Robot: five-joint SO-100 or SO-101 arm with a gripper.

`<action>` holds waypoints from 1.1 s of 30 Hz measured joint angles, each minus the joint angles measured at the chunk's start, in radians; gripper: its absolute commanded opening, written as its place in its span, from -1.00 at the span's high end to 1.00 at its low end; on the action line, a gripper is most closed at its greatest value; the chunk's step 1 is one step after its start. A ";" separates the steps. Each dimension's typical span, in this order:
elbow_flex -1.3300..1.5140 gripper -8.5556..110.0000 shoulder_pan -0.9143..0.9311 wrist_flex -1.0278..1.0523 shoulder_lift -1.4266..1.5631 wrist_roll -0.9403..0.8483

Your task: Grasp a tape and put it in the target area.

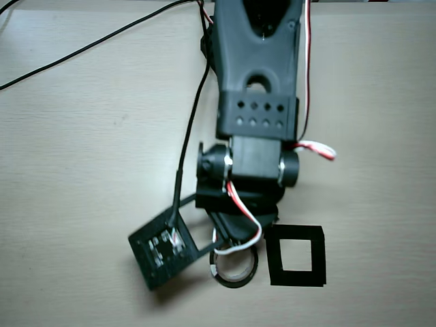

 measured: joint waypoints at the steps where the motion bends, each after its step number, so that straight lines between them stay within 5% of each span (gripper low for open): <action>1: -0.009 0.62 -0.002 -0.008 -0.020 -0.006; 33: -0.235 0.85 0.015 -0.110 -0.483 0.032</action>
